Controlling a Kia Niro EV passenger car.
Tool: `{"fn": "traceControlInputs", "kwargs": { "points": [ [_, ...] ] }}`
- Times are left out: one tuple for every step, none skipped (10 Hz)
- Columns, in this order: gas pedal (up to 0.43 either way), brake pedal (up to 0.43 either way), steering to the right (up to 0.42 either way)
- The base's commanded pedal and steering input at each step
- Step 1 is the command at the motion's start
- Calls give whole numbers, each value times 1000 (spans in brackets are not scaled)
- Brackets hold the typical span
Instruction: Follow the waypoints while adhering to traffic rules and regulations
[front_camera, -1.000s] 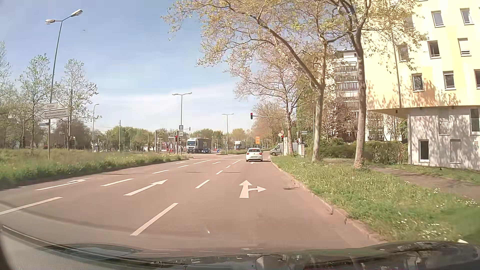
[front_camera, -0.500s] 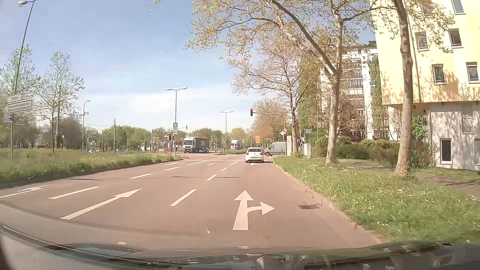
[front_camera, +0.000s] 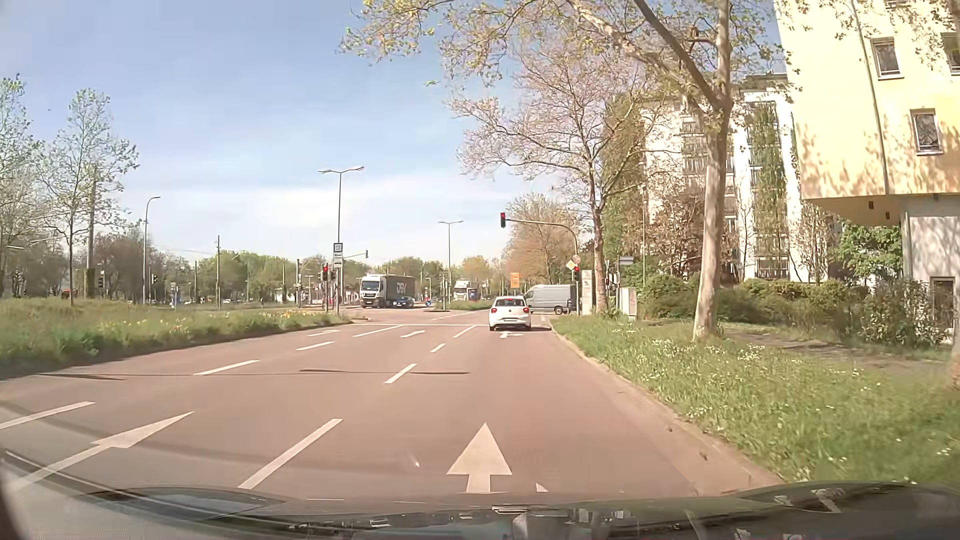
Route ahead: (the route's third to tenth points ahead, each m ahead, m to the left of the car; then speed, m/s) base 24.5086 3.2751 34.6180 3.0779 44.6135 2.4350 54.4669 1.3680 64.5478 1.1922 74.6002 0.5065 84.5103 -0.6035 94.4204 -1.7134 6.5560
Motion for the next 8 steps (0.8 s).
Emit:
{"fn": "traceControlInputs", "kwargs": {
  "points": [
    [0, 0, 2],
    [0, 0, 2],
    [0, 6, 2],
    [0, 43, 2],
    [0, 85, 2],
    [0, 110, 3],
    [0, 110, 5],
    [0, 116, 6]
  ]
}}
